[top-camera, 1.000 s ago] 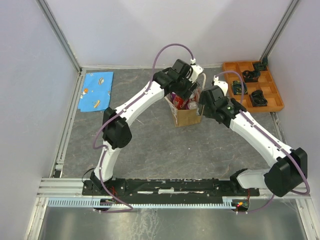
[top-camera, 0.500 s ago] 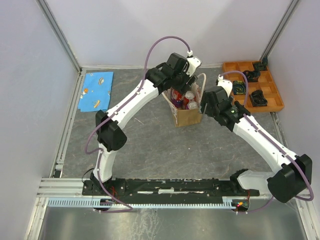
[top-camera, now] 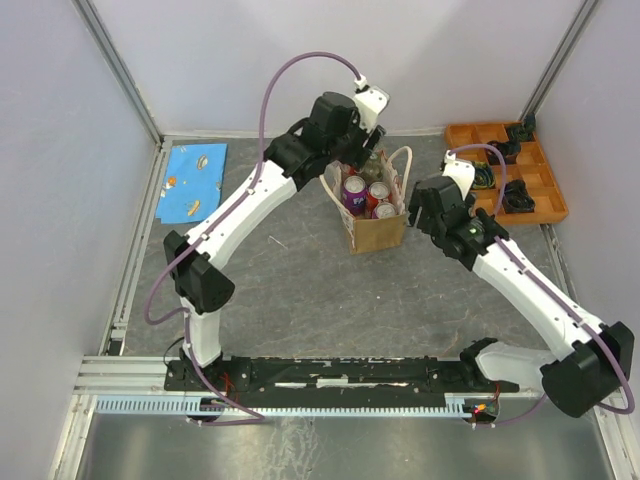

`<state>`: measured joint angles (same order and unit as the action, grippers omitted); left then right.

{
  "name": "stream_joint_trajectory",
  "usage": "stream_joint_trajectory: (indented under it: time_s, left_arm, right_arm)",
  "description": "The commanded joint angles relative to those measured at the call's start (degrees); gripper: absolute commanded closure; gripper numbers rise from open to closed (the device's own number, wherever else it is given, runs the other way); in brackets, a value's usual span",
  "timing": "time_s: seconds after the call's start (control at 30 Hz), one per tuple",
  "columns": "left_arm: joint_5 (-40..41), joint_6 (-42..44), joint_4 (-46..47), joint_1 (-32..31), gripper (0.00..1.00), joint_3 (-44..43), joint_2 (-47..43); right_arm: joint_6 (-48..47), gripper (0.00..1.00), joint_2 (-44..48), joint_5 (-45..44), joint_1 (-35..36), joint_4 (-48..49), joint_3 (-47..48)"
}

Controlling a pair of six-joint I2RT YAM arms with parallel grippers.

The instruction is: Take the beverage out of the canvas bag

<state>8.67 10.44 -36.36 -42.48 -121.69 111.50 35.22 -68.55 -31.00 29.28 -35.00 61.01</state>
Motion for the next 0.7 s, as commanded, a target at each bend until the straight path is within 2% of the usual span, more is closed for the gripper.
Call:
stream_joint_trajectory:
  time_s: [0.0,0.07,0.17,0.27,0.43,0.53,0.67]
  left_arm:
    - [1.2,-1.8,10.7,3.6,0.97,-1.1,-6.8]
    - [1.7,-2.6,11.7,5.5,0.97,0.0,-7.9]
    - [2.0,-4.4,15.2,8.8,0.97,4.2,-11.3]
    - [2.9,-6.3,19.7,12.5,0.97,10.4,-14.9]
    - [3.5,-8.0,21.8,17.1,0.97,17.3,-17.4]
    - [3.0,-10.6,25.5,18.9,0.97,24.7,-19.0]
    - [1.6,-15.0,36.0,20.2,0.97,37.4,-21.2]
  right_arm:
    - [-2.9,0.14,3.7,-7.6,0.3,2.4,1.1]
    - [-4.5,0.12,4.5,-10.8,0.3,2.7,1.8]
    - [-6.5,0.01,5.8,-15.9,0.2,3.4,2.5]
    - [-8.4,0.01,7.4,-21.0,0.0,4.8,2.4]
    - [-13.9,0.01,9.0,-26.4,-0.9,9.0,1.8]
    - [-14.5,0.01,9.2,-27.0,-2.4,9.5,2.4]
    - [-14.8,0.01,9.5,-25.6,-4.1,9.7,2.3]
